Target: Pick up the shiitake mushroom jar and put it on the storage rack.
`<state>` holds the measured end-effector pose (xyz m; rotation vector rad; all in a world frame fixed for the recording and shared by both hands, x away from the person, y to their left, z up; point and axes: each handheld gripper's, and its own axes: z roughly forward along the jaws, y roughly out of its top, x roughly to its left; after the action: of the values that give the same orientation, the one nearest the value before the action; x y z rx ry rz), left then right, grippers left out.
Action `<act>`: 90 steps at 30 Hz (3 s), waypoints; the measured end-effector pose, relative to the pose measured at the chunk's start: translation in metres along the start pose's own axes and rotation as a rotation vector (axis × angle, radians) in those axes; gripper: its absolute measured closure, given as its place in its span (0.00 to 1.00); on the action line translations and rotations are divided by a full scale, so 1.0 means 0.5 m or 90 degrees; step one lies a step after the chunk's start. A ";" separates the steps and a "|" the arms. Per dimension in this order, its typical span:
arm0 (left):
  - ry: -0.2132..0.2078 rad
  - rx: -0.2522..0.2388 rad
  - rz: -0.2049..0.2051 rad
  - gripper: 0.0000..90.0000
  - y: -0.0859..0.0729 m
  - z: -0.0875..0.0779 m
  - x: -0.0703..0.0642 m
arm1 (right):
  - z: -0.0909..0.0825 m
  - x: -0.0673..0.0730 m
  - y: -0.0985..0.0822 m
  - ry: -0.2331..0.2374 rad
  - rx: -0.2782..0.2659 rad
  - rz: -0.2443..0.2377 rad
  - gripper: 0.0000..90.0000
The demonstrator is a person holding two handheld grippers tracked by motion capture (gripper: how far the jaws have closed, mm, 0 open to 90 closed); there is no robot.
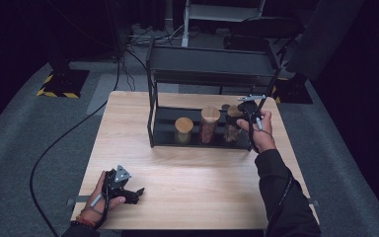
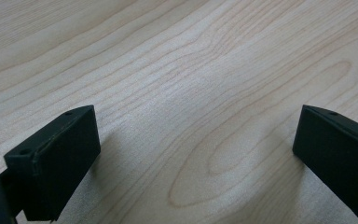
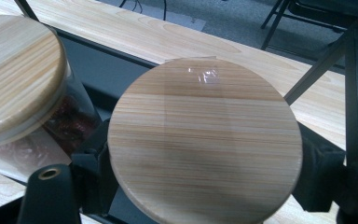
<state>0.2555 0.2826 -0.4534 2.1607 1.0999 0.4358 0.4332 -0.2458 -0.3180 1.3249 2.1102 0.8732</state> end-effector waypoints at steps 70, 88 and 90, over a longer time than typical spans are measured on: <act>0.000 0.000 0.000 0.00 0.000 0.000 0.000 | -0.091 0.037 -0.092 -0.060 -0.077 -0.097 0.04; 0.000 0.000 0.000 0.00 0.000 0.000 0.000 | -0.136 0.053 -0.165 -0.045 -0.116 -0.142 0.03; 0.000 0.000 0.000 0.00 0.000 0.000 0.000 | -0.135 0.052 -0.175 -0.040 -0.120 -0.148 0.03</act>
<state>0.2555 0.2825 -0.4535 2.1602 1.1005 0.4356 0.3235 -0.2673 -0.3389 0.9759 2.0281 0.8945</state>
